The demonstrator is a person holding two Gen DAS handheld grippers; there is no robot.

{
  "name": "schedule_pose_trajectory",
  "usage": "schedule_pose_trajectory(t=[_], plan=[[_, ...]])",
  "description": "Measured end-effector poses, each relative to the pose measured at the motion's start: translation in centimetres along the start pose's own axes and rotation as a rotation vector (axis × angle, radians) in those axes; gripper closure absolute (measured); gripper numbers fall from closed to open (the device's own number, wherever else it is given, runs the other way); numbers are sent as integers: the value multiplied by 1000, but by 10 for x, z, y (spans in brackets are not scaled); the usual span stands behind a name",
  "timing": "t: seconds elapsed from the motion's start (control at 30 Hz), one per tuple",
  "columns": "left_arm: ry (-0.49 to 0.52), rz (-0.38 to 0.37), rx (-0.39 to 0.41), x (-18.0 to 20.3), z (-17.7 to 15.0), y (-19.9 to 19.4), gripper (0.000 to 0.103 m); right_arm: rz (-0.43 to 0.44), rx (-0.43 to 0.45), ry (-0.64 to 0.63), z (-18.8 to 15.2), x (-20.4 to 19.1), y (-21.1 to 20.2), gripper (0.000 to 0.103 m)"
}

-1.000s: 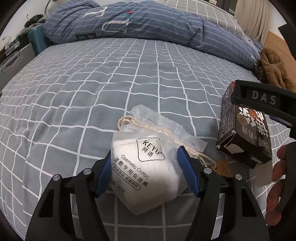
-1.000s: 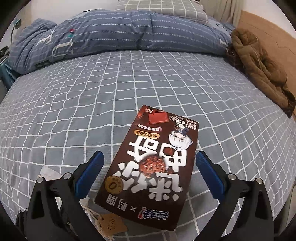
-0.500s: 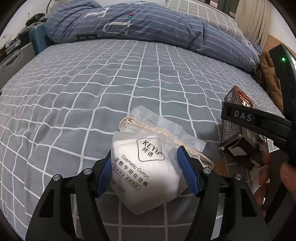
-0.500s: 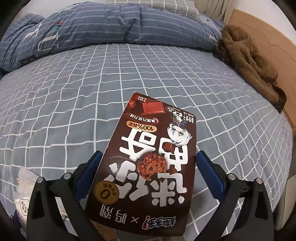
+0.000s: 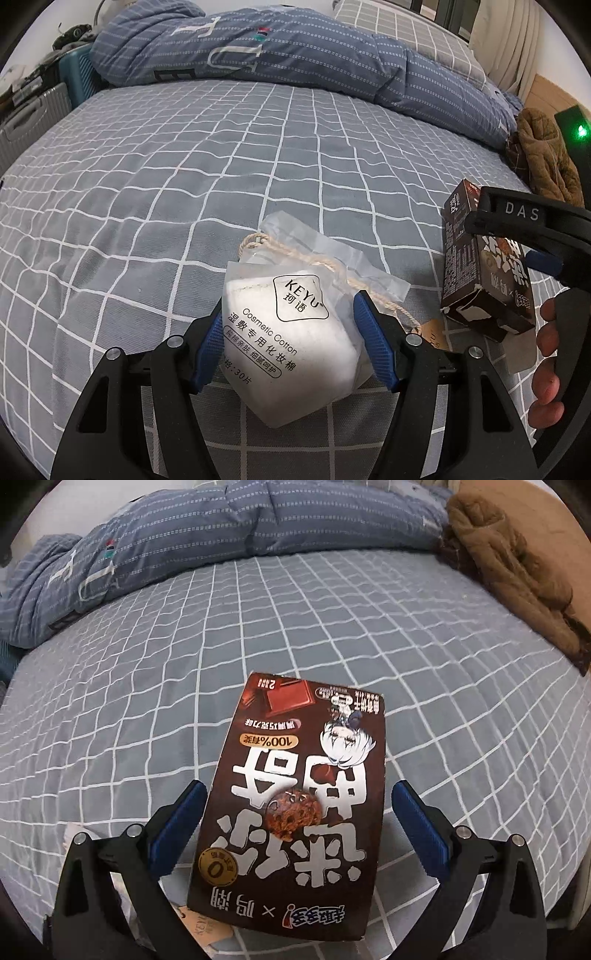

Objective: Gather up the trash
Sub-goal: 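Grasp the white cotton bag with the left tool while the right tool grasps the brown box, then carry the cotton bag and brown box with both tools over the bin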

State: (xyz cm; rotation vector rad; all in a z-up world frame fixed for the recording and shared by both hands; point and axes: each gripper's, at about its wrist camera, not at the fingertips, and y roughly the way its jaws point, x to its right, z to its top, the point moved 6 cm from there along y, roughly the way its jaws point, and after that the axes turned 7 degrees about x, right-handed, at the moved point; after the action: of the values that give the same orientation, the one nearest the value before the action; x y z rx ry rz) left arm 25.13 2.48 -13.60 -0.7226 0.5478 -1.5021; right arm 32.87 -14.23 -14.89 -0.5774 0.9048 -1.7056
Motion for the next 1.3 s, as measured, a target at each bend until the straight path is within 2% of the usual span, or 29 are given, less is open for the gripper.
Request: schedule_pose_trajectory(t=[0.1,0.3,0.67,0.7,0.9,1.0,1.03,1.13,1.3], plan=[[2,-3,1,0,0,-1,38,15,-28,-6,-3,-1,5,7],[1,-4,1,0,0,-1,39,23,-29,-26,-7,-7,10,8],[16,-15,29,5,7,-19,42,84,37,-86,-12,-7,-21,10],[18,-15,34,5,8,-22,54,90,39,-91,-13,-7,-23,10],[38,-13,27,9,1,-33,54,99,62,-126,-24,0,-44,10],[37,20,5,6,-10,-29,47,102,58,-131,-30,5,-48,10],[34,32,-6,6,-14,-27,38,102,58,-131,-31,6,-49,10],[44,52,0,7,-17,-25,25,104,65,-130,-31,9,-54,10],[42,79,-16,6,-20,-12,18,113,71,-131,-29,9,-55,10]])
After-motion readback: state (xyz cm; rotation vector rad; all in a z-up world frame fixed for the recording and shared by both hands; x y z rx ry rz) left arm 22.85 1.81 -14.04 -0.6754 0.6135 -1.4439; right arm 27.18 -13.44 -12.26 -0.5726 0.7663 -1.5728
